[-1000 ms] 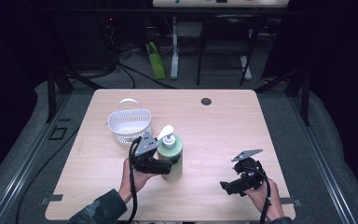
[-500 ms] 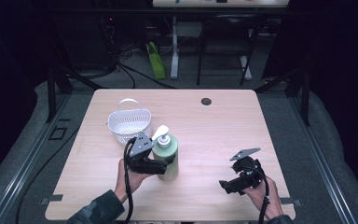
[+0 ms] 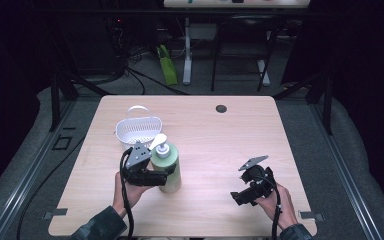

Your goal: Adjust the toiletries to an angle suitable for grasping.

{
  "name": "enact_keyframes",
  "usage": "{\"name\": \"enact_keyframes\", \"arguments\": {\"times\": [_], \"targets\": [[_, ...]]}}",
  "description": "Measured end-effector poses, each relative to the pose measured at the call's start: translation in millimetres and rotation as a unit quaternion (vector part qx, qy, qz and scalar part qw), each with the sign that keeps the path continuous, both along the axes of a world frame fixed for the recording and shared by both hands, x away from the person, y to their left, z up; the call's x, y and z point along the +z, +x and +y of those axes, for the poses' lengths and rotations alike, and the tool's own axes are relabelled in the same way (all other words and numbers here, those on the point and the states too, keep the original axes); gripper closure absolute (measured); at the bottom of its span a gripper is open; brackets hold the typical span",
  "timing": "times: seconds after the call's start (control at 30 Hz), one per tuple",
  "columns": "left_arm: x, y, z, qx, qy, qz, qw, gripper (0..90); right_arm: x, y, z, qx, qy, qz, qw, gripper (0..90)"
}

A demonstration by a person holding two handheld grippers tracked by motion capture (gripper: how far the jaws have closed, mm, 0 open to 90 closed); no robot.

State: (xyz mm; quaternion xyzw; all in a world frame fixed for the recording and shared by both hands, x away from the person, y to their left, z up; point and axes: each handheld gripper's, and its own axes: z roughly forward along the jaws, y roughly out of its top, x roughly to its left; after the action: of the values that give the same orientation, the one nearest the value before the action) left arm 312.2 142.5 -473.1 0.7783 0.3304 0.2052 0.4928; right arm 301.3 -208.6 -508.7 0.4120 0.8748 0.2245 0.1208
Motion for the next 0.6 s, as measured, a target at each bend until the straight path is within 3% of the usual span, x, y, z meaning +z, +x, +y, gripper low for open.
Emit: {"name": "enact_keyframes", "arguments": {"times": [0.4, 0.6], "targets": [[0.4, -0.5, 28.9, 0.039, 0.001, 0.003, 0.9992, 12.0, -3.4, 13.0, 13.7, 0.020, -0.015, 0.004, 0.9997, 2.2], [0.3, -0.8, 47.7, 0.061, 0.001, 0.003, 0.9982, 12.0, -0.5, 18.9, 16.3, 0.027, -0.014, -0.009, 0.9995, 2.8]]}}
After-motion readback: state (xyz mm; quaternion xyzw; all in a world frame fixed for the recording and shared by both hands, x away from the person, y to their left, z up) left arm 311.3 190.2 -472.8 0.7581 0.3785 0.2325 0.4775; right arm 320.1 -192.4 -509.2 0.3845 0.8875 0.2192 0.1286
